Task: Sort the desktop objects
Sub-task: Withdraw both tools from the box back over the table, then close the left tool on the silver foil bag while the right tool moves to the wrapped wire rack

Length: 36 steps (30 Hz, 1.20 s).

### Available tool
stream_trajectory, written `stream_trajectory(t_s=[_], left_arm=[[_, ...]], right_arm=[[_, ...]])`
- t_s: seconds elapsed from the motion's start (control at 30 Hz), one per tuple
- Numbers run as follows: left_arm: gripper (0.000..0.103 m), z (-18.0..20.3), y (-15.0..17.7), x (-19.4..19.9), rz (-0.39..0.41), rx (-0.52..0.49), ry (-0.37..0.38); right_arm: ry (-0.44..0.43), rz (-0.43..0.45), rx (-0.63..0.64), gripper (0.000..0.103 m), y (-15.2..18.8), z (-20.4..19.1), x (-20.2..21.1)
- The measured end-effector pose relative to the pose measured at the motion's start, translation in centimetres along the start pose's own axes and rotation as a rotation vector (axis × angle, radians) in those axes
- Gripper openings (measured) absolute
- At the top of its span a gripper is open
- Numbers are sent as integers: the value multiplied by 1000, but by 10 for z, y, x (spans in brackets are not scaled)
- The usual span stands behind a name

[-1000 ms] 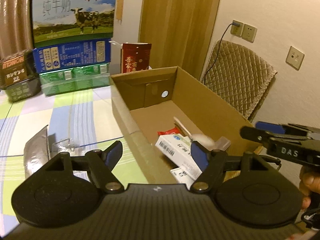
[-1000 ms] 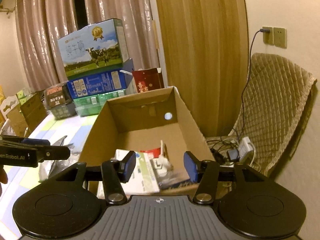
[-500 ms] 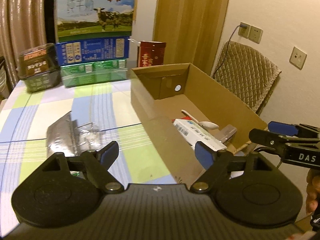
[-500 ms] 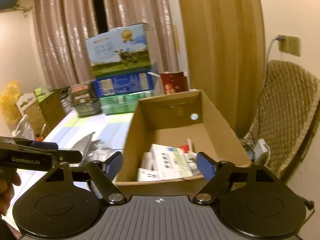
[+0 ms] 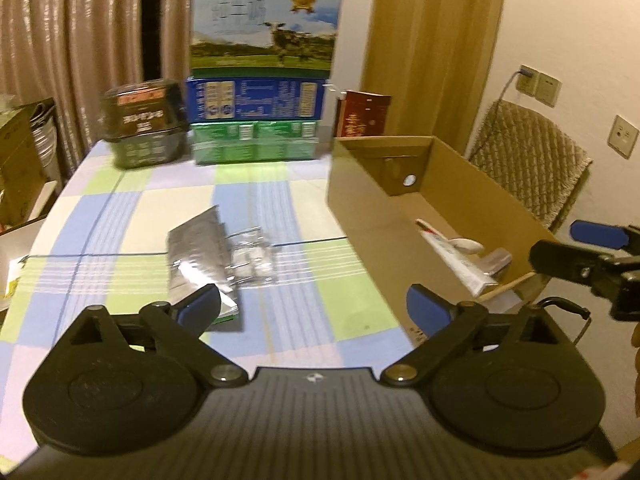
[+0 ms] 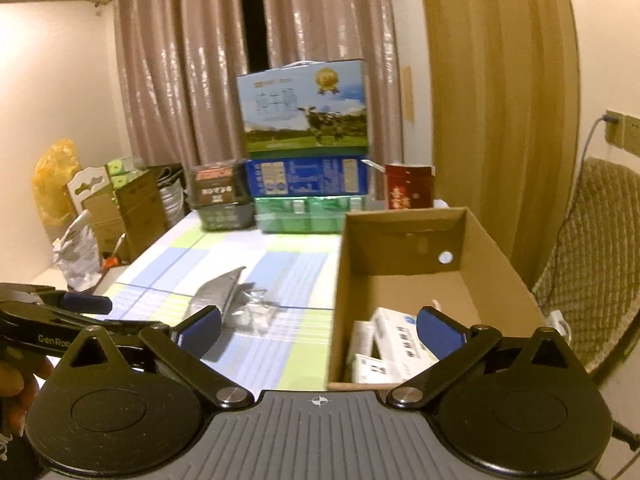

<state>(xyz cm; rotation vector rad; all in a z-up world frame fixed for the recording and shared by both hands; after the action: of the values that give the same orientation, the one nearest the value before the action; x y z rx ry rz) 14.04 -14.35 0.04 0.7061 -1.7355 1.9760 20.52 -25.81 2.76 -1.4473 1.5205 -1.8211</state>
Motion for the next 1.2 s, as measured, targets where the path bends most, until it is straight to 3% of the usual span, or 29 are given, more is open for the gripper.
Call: stream_trajectory(t_s=[0.57,1.2], left_arm=[[102,-108,15,10,-11,79,-142],[102,-164,35,-73,-103,80,-152]], right_arm=[[-106,-12,48,101,-1,-75,-47],[-67,-116,95,101,29,-91,-165]])
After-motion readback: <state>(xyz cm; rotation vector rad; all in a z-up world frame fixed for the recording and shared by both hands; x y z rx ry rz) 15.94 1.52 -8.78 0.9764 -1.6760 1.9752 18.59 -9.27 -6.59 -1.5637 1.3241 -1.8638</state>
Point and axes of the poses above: each gripper's, at about its wrist camera, not at the fingertips, and x roughly against the way its jaws point, z to its right, y to its underside, the point moved 10 cm from there along -x, roughly the way its jaws point
